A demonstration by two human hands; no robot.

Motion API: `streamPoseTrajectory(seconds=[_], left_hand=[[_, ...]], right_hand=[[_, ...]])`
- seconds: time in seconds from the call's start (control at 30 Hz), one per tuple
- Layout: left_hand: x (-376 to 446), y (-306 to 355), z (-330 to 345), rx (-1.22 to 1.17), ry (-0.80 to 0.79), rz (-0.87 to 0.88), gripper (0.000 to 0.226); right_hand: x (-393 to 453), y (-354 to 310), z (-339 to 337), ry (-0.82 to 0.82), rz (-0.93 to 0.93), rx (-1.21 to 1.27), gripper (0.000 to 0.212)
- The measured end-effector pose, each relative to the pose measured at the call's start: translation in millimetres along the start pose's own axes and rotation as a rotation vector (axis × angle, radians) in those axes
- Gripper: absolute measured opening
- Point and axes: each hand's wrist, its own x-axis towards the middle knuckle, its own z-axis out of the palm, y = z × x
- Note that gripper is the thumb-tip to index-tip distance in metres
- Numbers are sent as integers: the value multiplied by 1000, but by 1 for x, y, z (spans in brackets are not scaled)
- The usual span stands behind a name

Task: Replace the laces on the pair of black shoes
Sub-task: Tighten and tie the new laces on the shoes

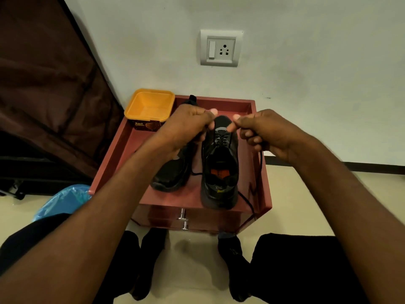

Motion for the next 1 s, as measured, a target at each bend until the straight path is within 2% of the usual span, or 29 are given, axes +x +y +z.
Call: streamPoseTrajectory(seconds=[0.1,0.2,0.27,0.3,0.33,0.4,0.43,0.47,0.53,0.57,0.63,0.67,0.73,1.0], left_hand=[[-2,16,9,-25,4,125,36],[-14,26,16,163,-136,277,33],[-18,20,12,231,-238,265,33],[-16,12,9,244,-221,237,34],[-12,1,8,286,-133,218,34],[1,-23,7,460,119,202,22],[6,-31,10,527,148,156,13],[10,-38,16,562,91,100,22],[19,-55,34,478,-89,27,53],[20,-62,44,419,-114,-1,68],[19,-76,62,382,-68,-39,99],[18,-83,69,395,-30,-63,103],[18,-90,74,398,18,-68,95],[20,-96,74,292,29,-55,80]], right_hand=[[3,-13,14,-65,95,126,43],[5,-12,23,-132,160,95,54],[6,-8,24,-119,175,77,37],[6,-6,22,-99,184,87,27],[8,-5,21,-78,196,104,21],[10,-4,16,-47,192,109,22],[10,-5,13,-44,167,102,25],[9,-6,11,-53,131,111,27],[7,-10,8,-75,58,172,30],[7,-10,6,-77,26,200,31],[8,-9,2,-76,-32,219,31],[8,-8,2,-74,-54,219,32],[9,-7,1,-77,-96,215,34],[2,-9,-4,-46,-190,220,34]])
